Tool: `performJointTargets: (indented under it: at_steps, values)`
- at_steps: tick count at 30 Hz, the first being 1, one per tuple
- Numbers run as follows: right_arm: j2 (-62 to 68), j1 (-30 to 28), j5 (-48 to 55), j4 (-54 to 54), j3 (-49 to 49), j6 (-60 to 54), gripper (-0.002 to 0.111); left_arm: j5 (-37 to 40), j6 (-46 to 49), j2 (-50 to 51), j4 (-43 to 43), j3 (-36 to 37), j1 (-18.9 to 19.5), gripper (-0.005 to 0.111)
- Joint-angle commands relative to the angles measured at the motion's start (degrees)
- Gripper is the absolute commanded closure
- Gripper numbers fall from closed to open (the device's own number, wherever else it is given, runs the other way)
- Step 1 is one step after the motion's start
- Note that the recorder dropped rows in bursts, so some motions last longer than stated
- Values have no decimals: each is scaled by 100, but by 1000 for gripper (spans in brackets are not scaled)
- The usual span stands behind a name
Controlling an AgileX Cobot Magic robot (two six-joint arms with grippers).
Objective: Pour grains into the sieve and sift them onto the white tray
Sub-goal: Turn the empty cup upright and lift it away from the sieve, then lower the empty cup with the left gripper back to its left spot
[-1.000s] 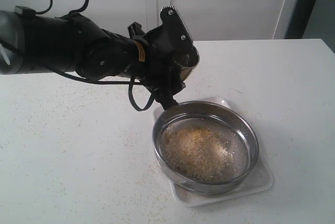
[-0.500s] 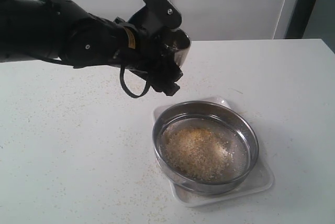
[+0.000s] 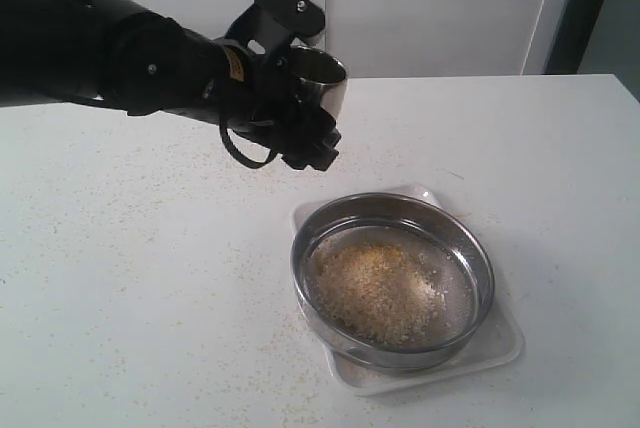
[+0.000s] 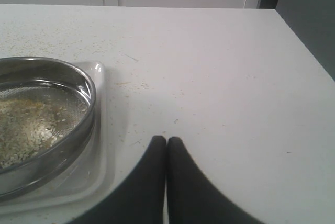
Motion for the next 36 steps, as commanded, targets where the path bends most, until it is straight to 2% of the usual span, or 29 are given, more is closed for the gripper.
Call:
performJointTargets:
  at_steps: [1, 9, 28, 31, 36]
  values:
    - [-28, -16, -79, -9, 34, 5, 108, 61, -75, -90, -358, 1, 262, 107]
    - [-28, -16, -79, -9, 34, 5, 108, 203, -51, -90, -704, 1, 712, 107]
    - [-28, -16, -79, -9, 34, 5, 108, -2399, -366, -1058, -725, 2428, 1466, 107]
    - [-28, -16, -79, -9, 34, 5, 108, -2773, -634, -1171, -500, 2751, 1508, 107]
    - [-28, -16, -79, -9, 34, 5, 108, -3761, -1928, -1246, 737, 3218, 1699, 107]
